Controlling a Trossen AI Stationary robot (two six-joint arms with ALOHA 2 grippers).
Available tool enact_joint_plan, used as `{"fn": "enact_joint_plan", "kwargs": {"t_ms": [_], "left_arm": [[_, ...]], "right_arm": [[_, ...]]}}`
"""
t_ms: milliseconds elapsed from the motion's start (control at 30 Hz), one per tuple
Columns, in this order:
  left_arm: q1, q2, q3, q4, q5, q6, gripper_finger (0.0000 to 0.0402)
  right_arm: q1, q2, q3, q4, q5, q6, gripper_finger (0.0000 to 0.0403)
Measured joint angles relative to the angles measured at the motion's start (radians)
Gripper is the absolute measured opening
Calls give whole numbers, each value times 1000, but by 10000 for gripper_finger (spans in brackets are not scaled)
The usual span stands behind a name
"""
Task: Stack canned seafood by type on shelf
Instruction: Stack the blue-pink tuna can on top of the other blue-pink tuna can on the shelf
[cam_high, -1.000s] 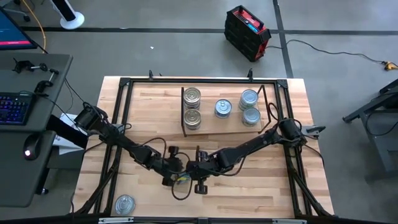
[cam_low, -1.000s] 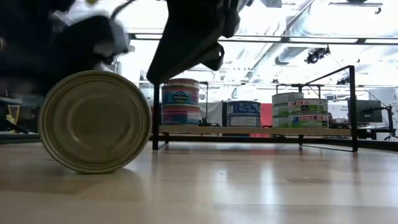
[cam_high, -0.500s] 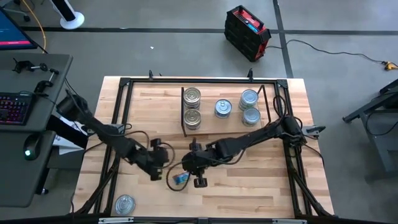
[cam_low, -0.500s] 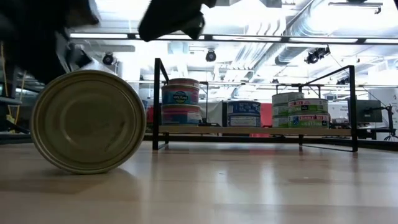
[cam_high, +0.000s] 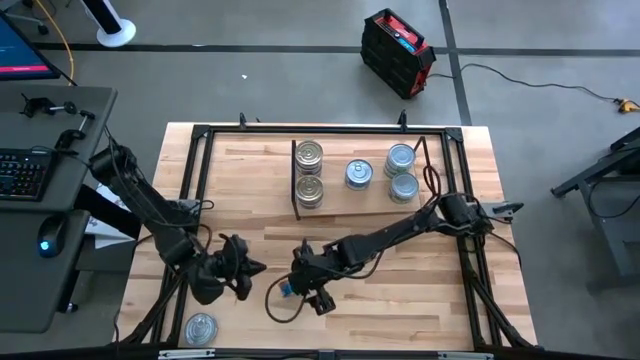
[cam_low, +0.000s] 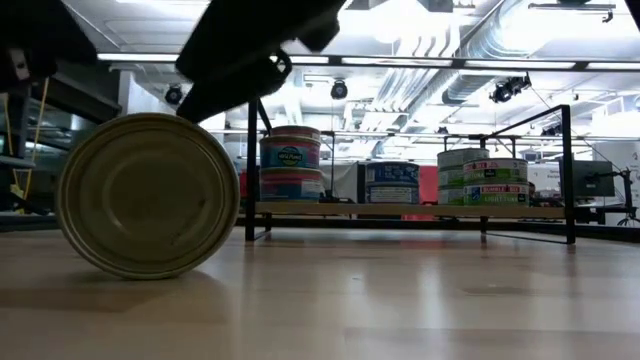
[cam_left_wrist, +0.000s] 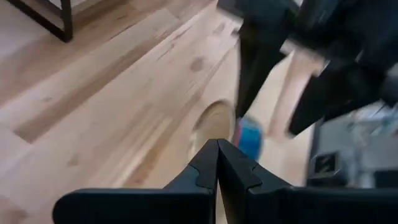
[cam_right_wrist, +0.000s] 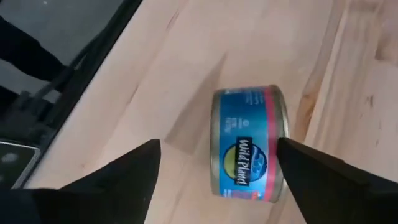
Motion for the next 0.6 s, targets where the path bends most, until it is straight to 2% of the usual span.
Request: {"fn": "enact_joint_plan", "kwargs": {"t_ms": [100, 267, 433, 600], "left_arm": [[1, 0, 0, 63, -33, -42, 0], [1, 0, 0, 145, -118, -12, 0], [2, 0, 0, 157, -124, 6, 0], [2, 0, 0, 153, -125, 40, 0]], "right_arm": [[-2, 12, 0, 8, 6, -7, 318], [-10, 22, 0, 12, 86, -40, 319], [-11, 21, 17, -6, 85, -61, 319], [-4, 21, 17, -14, 91, -157, 319]]}}
